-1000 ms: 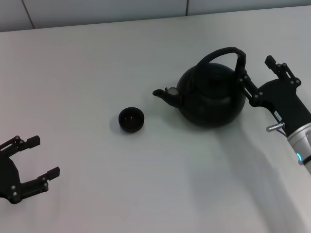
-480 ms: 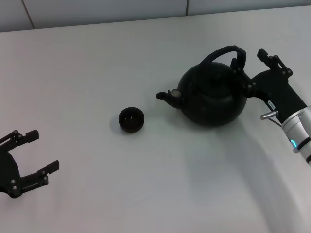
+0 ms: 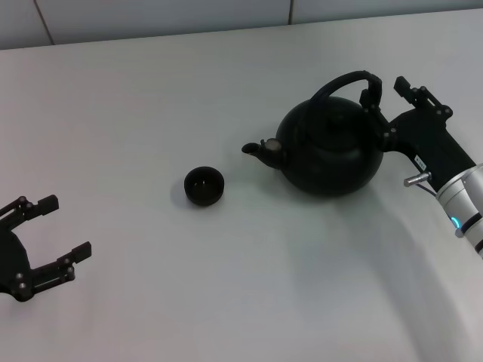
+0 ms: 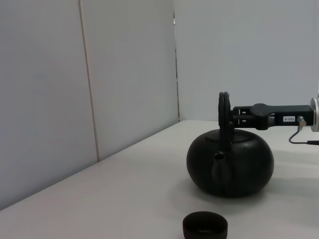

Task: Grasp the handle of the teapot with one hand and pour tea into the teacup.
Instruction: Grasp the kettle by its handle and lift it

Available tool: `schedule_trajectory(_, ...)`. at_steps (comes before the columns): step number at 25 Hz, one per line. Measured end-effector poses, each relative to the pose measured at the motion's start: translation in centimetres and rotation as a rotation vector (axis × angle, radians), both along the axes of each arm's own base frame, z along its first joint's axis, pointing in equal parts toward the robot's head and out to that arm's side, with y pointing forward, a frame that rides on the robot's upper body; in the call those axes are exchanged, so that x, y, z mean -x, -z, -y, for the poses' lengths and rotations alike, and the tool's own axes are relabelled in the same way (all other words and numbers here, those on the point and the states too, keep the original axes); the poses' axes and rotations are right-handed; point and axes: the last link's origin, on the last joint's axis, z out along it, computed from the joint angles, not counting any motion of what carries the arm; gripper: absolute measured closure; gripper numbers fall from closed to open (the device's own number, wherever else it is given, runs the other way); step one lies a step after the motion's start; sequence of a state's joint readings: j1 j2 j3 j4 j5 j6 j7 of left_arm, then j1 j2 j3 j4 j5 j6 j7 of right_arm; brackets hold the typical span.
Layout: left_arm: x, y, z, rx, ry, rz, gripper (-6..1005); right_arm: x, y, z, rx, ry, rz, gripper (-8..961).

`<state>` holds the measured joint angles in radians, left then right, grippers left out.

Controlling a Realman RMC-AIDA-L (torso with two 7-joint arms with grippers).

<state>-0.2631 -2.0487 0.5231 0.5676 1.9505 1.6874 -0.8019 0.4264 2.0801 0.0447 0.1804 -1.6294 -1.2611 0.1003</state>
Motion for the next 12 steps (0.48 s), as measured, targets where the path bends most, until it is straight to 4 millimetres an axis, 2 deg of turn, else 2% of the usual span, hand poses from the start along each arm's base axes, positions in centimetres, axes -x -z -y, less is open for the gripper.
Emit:
schedule_trajectory(5,-0.03,0.11,0.06,0.000,-0.003,0.005,165,0.16,0.07,-0.16,0.004,-0.005,0.000,409)
schedule_trajectory(12,0.03,-0.07,0.04,-0.014,-0.014,0.014,165,0.38,0.05,-0.43,0.006,-0.009,-0.014,744)
